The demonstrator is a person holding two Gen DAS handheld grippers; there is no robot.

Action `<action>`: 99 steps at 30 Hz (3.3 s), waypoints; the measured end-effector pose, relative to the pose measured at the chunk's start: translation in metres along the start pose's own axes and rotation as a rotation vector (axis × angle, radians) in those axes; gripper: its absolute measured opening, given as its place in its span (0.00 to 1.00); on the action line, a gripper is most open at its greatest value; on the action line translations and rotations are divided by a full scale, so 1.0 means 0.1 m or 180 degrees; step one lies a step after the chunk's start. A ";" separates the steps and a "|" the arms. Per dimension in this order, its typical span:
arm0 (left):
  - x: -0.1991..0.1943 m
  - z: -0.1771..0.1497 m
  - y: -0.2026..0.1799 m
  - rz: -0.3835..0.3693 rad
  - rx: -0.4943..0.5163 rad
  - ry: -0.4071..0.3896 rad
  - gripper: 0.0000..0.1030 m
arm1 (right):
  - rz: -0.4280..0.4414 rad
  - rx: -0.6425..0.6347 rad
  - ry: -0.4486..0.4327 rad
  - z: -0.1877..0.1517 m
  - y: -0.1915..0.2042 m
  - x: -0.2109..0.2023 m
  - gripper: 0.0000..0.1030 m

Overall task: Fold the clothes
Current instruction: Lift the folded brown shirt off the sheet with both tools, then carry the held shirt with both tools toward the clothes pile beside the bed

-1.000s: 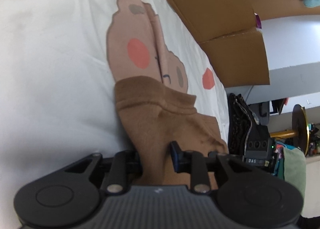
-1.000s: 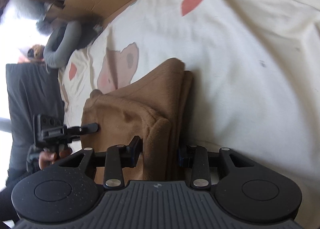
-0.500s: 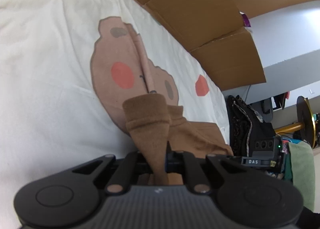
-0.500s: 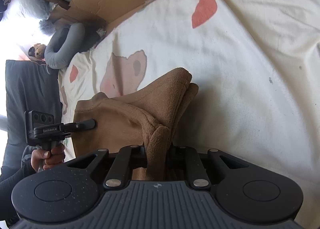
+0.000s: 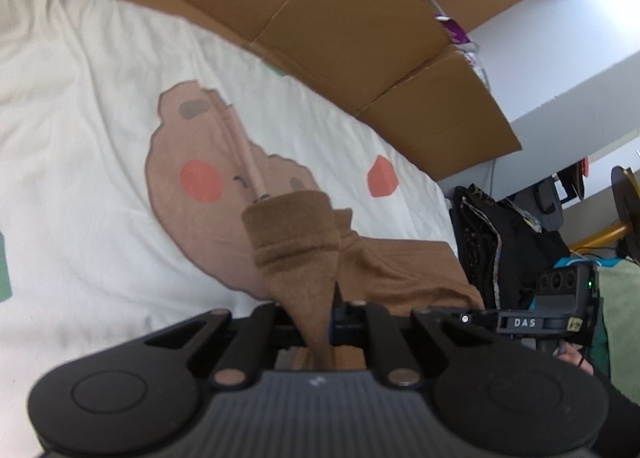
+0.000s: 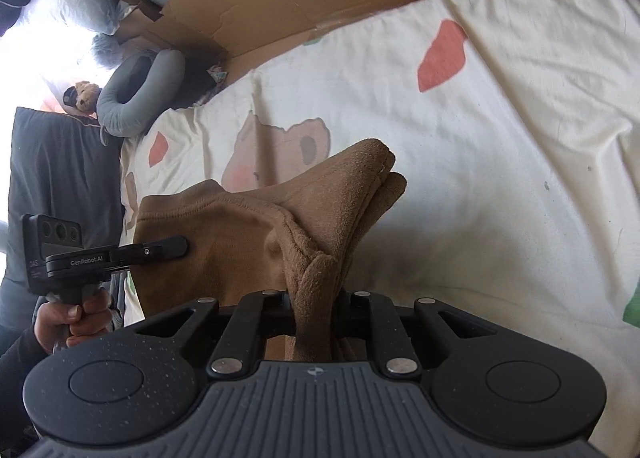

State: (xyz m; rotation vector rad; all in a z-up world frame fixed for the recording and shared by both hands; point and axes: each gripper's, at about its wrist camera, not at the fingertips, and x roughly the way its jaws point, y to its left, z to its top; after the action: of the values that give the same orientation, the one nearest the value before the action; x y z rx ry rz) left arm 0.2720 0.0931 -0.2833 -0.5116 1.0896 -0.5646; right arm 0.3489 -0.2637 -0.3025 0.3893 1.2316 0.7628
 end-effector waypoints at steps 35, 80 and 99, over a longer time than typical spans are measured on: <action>-1.70 0.15 -1.77 0.0270 0.0456 -0.0739 0.05 | -0.0030 -0.0514 -0.0627 0.05 1.56 -1.84 0.11; -3.26 0.38 -3.96 0.0430 0.0660 -0.1168 0.05 | -0.0146 -0.1208 -0.1370 0.43 3.32 -4.32 0.11; -2.84 0.53 -4.02 0.0106 0.0758 -0.0958 0.05 | -0.0370 -0.0965 -0.1674 0.10 3.01 -4.59 0.11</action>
State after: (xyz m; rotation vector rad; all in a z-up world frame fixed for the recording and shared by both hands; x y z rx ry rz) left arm 0.1515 -0.0173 0.1843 -0.3555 0.7321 -0.5594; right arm 0.2041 -0.3767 0.2147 0.2433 0.6281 0.6779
